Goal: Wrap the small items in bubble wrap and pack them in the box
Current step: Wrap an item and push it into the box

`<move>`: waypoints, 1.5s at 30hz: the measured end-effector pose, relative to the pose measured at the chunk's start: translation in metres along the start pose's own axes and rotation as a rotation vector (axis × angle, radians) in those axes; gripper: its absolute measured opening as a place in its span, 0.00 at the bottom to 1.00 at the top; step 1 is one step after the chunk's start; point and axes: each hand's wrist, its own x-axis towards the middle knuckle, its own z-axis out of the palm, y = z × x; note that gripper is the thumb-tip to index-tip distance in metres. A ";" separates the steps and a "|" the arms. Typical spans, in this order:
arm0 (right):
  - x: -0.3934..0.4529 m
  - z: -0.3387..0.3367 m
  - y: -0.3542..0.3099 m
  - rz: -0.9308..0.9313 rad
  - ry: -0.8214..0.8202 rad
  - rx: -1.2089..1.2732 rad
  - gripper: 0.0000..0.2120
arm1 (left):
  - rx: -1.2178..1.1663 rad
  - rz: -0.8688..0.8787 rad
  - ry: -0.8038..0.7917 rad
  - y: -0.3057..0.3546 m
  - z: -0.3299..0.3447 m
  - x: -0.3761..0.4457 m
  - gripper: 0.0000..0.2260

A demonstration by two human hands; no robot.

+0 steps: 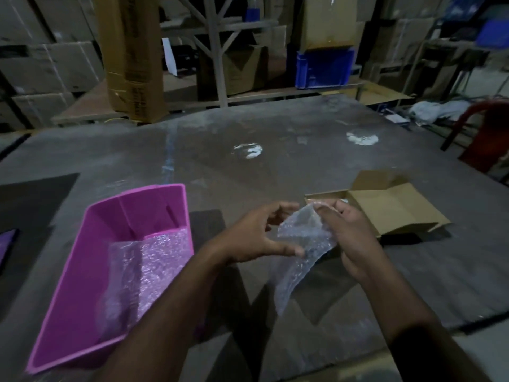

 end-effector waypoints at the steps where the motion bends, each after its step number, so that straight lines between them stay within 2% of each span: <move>1: 0.002 -0.005 -0.001 0.013 -0.022 0.006 0.04 | -0.050 0.019 0.046 0.000 0.006 0.007 0.25; 3: 0.009 -0.018 -0.005 0.020 -0.055 0.022 0.06 | -0.101 0.040 0.163 -0.001 0.015 0.019 0.09; 9: 0.026 -0.061 -0.006 0.015 -0.069 0.110 0.17 | -0.458 -0.110 0.519 0.007 0.029 0.045 0.07; 13: 0.033 -0.070 0.008 0.134 -0.266 0.075 0.23 | -0.551 -0.202 0.606 0.013 0.040 0.059 0.07; 15: 0.036 -0.072 0.012 0.145 -0.273 0.045 0.20 | -0.581 -0.242 0.627 0.015 0.045 0.064 0.05; 18: 0.050 -0.084 0.010 0.103 -0.166 0.023 0.10 | -0.590 -0.309 0.680 0.014 0.047 0.068 0.04; 22: 0.070 -0.103 0.005 0.022 -0.158 -0.055 0.05 | -0.593 -0.365 0.845 0.000 0.047 0.075 0.14; 25: 0.078 -0.108 0.003 -0.057 -0.189 -0.129 0.05 | -0.668 -0.368 0.853 0.002 0.059 0.081 0.31; 27: 0.084 -0.111 0.002 -0.125 -0.266 -0.228 0.04 | -0.639 -0.341 0.909 0.005 0.070 0.085 0.33; 30: 0.092 -0.117 -0.002 -0.243 -0.400 -0.415 0.05 | -0.482 -0.254 1.027 0.007 0.076 0.085 0.41; 33: 0.097 -0.118 -0.009 -0.320 -0.508 -0.520 0.08 | -0.139 -0.167 0.864 0.012 0.070 0.085 0.46; 35: 0.098 -0.115 -0.014 -0.317 -0.559 -0.525 0.11 | -0.024 -0.148 0.714 0.016 0.066 0.087 0.39; 37: 0.099 -0.114 -0.018 -0.275 -0.559 -0.484 0.15 | -0.035 -0.118 0.642 0.016 0.062 0.092 0.21; 39: 0.101 -0.116 -0.021 -0.268 -0.555 -0.463 0.12 | -0.121 -0.095 0.635 0.016 0.059 0.095 0.07; 41: 0.105 -0.120 -0.022 -0.248 -0.548 -0.453 0.07 | -0.229 -0.117 0.684 0.012 0.052 0.095 0.05; 43: 0.109 -0.126 -0.019 -0.219 -0.519 -0.451 0.15 | -0.328 -0.130 0.735 0.007 0.043 0.093 0.06; 45: 0.109 -0.127 -0.016 -0.180 -0.454 -0.380 0.18 | -0.434 -0.131 0.754 0.004 0.034 0.091 0.06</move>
